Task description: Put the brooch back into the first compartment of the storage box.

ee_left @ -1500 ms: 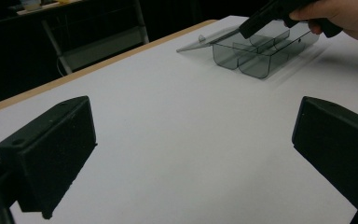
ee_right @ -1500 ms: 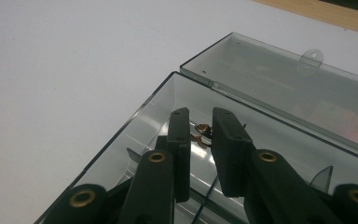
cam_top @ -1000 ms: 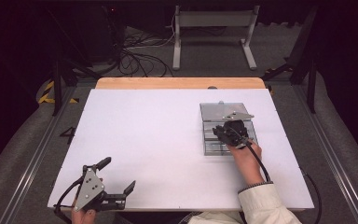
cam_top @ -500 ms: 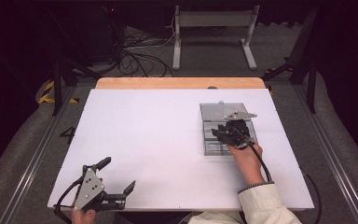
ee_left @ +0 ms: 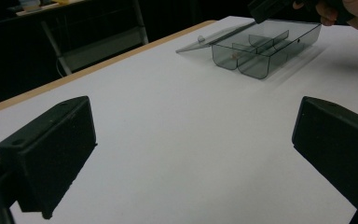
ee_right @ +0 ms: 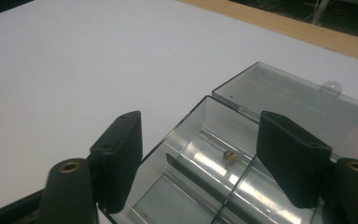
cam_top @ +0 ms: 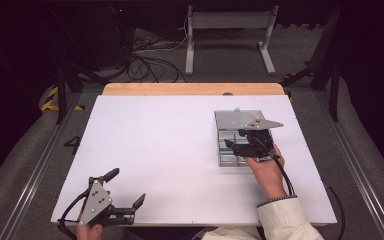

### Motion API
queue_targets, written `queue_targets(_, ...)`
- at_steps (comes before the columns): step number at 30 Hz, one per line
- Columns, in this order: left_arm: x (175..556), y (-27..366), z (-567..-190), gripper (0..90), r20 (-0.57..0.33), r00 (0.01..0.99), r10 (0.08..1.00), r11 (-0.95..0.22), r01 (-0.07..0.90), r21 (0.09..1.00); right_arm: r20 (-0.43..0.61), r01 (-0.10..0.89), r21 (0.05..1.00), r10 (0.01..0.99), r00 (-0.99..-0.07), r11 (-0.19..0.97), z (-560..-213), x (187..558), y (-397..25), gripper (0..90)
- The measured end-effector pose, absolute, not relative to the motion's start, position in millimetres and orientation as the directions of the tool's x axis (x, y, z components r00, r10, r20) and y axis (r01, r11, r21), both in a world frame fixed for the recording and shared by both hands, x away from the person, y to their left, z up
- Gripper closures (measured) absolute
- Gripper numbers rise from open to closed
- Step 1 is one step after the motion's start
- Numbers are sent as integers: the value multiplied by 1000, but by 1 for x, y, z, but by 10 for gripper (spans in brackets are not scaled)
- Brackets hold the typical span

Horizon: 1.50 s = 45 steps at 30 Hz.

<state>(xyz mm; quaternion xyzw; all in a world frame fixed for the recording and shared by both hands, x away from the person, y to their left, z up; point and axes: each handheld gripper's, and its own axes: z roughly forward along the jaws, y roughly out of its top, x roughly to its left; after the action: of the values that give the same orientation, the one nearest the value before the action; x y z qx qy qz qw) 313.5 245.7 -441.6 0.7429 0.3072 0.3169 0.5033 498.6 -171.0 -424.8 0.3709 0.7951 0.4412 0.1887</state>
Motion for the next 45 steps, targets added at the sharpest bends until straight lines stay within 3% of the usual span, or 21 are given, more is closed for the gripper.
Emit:
queue_targets(9,313,246,-441,3,160,612,775,-304,139,943,24,380,868,738,-675,319,-412,487,-173,210)
queue_targets(23,314,247,-441,3,163,610,775,-304,134,943,19,355,882,729,-684,310,-405,479,-176,173)
queue_targets(35,313,247,-441,3,158,611,776,-300,137,944,-10,308,894,702,-712,325,-395,465,-180,41)
queue_targets(45,313,247,-441,3,167,610,775,-307,131,943,-47,237,911,657,-752,337,-394,443,-190,24)
